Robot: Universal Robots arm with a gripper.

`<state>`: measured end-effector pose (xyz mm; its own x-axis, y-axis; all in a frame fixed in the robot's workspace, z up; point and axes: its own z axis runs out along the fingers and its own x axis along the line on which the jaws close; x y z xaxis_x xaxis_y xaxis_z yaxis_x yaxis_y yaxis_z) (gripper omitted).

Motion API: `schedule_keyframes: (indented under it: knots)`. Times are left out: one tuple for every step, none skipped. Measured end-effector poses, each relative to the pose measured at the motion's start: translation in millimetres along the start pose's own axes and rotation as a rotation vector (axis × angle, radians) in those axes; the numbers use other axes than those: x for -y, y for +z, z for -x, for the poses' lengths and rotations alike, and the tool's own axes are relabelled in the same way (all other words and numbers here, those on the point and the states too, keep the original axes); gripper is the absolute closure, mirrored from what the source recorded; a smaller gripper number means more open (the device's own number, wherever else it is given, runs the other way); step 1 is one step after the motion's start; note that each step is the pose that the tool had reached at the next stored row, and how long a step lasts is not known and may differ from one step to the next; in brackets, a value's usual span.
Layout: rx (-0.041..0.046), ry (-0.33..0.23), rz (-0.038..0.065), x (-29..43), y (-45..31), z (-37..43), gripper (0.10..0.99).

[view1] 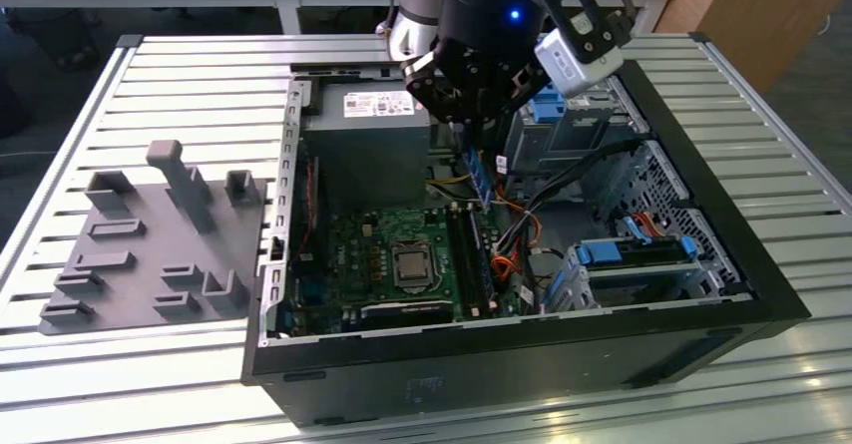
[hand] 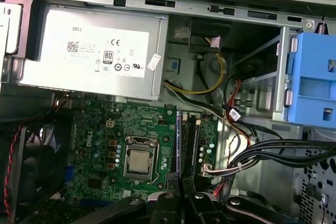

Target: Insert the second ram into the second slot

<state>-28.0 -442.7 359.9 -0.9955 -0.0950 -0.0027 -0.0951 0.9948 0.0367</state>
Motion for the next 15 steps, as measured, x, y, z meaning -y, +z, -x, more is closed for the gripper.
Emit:
schedule_keyframes:
  knots:
    - [0.0000,0.002,0.000,0.0,0.1,0.0,0.949]
    - [0.0001,0.003,0.000,0.0,0.2,0.0,0.949]
    - [0.0002,0.006,0.000,0.0,0.5,0.0,0.949]
    - [0.0003,0.008,0.000,0.0,0.7,0.0,0.949]
    - [0.0004,0.010,0.000,0.0,1.0,0.0,0.949]
    - [0.0004,0.012,0.000,0.1,1.4,0.0,0.949]
    - [0.0005,0.014,0.000,0.1,1.9,0.0,0.949]
    - [0.0006,0.016,0.000,0.1,2.4,0.0,0.949]
    - [0.0006,0.018,0.000,0.1,2.8,0.0,0.949]
    - [0.0007,0.020,0.000,0.1,3.2,0.0,0.949]
    - [0.0008,0.022,0.000,0.1,3.6,0.0,0.949]
    - [0.0008,0.024,0.000,0.1,4.0,0.0,0.949]
    - [0.0009,0.026,0.000,0.2,4.4,0.0,0.949]
    - [0.0009,0.028,0.000,0.2,4.6,0.0,0.949]
    - [0.0010,0.029,0.000,0.2,4.8,0.0,0.949]
